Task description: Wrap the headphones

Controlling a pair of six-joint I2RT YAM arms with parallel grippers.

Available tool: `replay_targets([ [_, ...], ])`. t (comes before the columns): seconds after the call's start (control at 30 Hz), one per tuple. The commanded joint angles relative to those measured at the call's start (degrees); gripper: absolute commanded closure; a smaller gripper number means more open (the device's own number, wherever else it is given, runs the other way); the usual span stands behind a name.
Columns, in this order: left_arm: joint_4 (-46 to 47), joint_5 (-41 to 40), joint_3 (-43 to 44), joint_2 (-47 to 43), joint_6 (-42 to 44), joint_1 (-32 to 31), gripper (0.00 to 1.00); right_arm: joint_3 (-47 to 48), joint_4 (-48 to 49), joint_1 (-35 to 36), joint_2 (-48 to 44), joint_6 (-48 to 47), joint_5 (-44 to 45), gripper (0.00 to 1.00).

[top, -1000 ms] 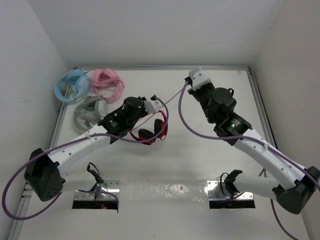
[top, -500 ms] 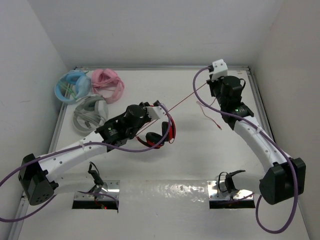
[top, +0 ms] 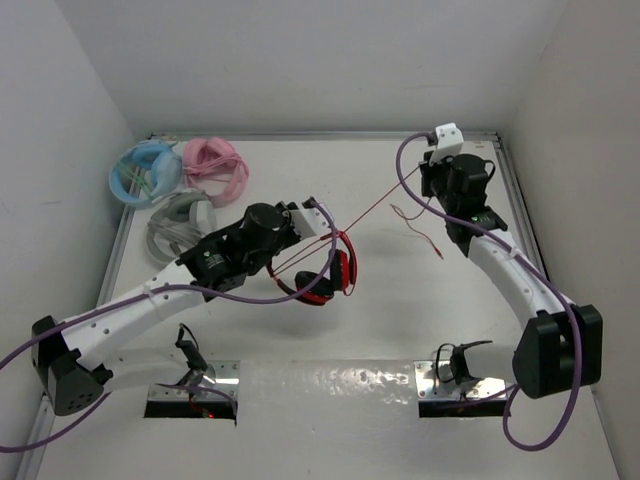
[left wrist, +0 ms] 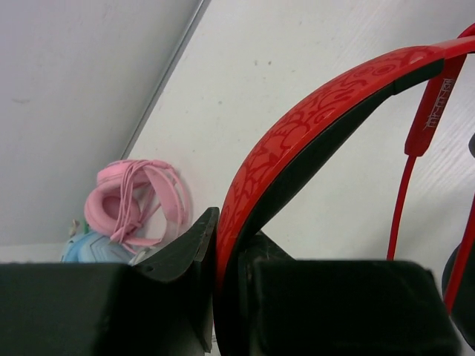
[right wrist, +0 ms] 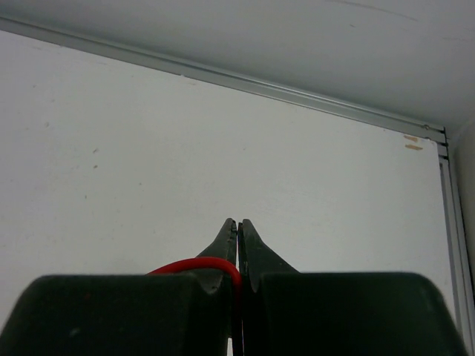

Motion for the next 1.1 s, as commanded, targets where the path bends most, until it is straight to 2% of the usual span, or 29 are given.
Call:
replay_targets([
  [0.0, -6.19, 7.21, 5.51, -3.3, -3.07, 0.23, 1.0, 5.2, 5.2, -1.58, 1.57, 2.32, 0.28, 1.0],
  [0.1, -9.53, 12.65, 11.12, -3.48, -6.49, 0.23, 1.0, 5.03, 6.16, -1.58, 5.08, 4.6, -5.94, 1.0],
  [0.17, -11.29, 16.52, 16.13, -3.39, -9.31, 0.23, 1.0, 4.07, 8.44, -0.88, 6.76, 7.31, -14.03, 1.0],
  [0.23, -12.09, 18.64, 21.32, -2.78, -13.17, 0.23, 1.0, 3.19, 9.33, 3.15, 8.78, 5.07, -16.41, 1.0],
  [0.27, -12.87, 19.17, 24.73, -2.43, -15.62, 0.23, 1.0, 2.22, 9.77, 7.17, 9.74, 3.57, -16.16, 0.99],
  [0.37, -14.28, 20.32, 29.58, -0.85, -18.36, 0.23, 1.0, -1.73, 14.23, 12.2, 11.16, 2.31, -15.37, 0.95],
  [0.4, -14.55, 20.15, 32.56, -0.49, -20.02, 0.23, 1.0, -2.96, 19.65, 13.96, 11.68, 3.62, -15.28, 0.95],
  [0.53, -15.6, 17.96, 38.82, 1.79, -23.46, 0.23, 1.0, -7.36, 31.55, 16.96, 15.98, 13.45, -16.51, 0.95],
  [0.67, -16.74, 14.88, 44.61, 3.81, -28.11, 0.41, 1.0, -9.82, 39.02, 21.0, 19.76, 18.47, -16.86, 0.83],
  [0.83, -18.24, 14.0, 48.67, 5.22, -29.71, 0.32, 1.0, -12.19, 45.71, 22.76, 25.13, 22.35, -16.16, 0.71],
  [0.9, -18.24, 13.64, 49.02, 5.4, -29.88, 0.32, 1.0, -12.46, 49.22, 23.2, 27.5, 23.23, -16.25, 0.71],
  [0.97, -18.24, 12.86, 48.93, 5.4, -29.88, 0.32, 1.0, -11.85, 50.64, 23.82, 29.25, 24.11, -15.99, 0.8],
  [1.07, -18.51, 11.45, 49.9, 5.31, -30.85, 0.32, 1.0, -10.97, 49.33, 24.52, 30.4, 24.12, -14.58, 0.83],
])
